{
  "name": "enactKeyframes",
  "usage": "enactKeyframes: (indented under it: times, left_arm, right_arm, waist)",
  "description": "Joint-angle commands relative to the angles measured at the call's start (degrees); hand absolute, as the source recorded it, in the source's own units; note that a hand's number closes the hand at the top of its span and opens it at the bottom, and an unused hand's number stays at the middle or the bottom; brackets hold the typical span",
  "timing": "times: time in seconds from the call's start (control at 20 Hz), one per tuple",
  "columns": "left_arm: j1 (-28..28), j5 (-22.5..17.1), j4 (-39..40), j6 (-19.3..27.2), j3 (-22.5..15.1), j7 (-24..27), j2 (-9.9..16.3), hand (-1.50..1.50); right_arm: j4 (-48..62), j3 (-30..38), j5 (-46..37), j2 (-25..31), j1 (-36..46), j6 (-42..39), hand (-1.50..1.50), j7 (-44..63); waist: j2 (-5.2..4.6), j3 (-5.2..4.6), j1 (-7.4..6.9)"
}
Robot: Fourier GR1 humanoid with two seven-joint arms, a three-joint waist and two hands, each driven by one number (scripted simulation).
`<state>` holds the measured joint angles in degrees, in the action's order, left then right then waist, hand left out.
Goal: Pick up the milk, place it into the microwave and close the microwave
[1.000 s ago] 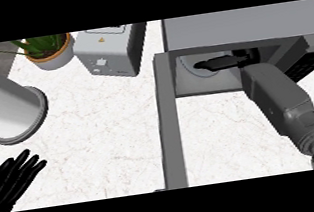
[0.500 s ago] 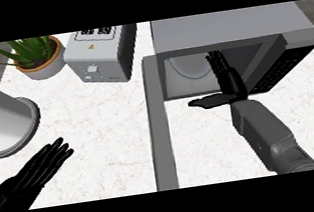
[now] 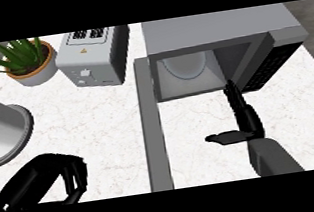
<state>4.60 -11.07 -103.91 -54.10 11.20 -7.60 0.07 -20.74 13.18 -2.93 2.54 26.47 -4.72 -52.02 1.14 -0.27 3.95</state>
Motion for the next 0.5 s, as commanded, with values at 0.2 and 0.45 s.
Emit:
enactKeyframes:
  times: [0.2, 0.45]
  left_arm:
    - [-6.39, 12.98, 5.39, 3.6, -6.45, 5.03, -0.06, 1.5]
    - [-6.69, 17.36, 8.48, 9.12, -14.75, 9.9, -0.07, 1.5]
  right_arm:
    - [-13.22, -1.28, 1.73, 2.65, -15.89, -3.61, -1.5, -2.29]
    - [-24.22, -1.59, 4.19, 6.77, -27.68, -9.89, -1.5, -3.1]
  waist:
    - [-0.24, -0.13, 0.96]
    - [-0.42, -0.12, 0.64]
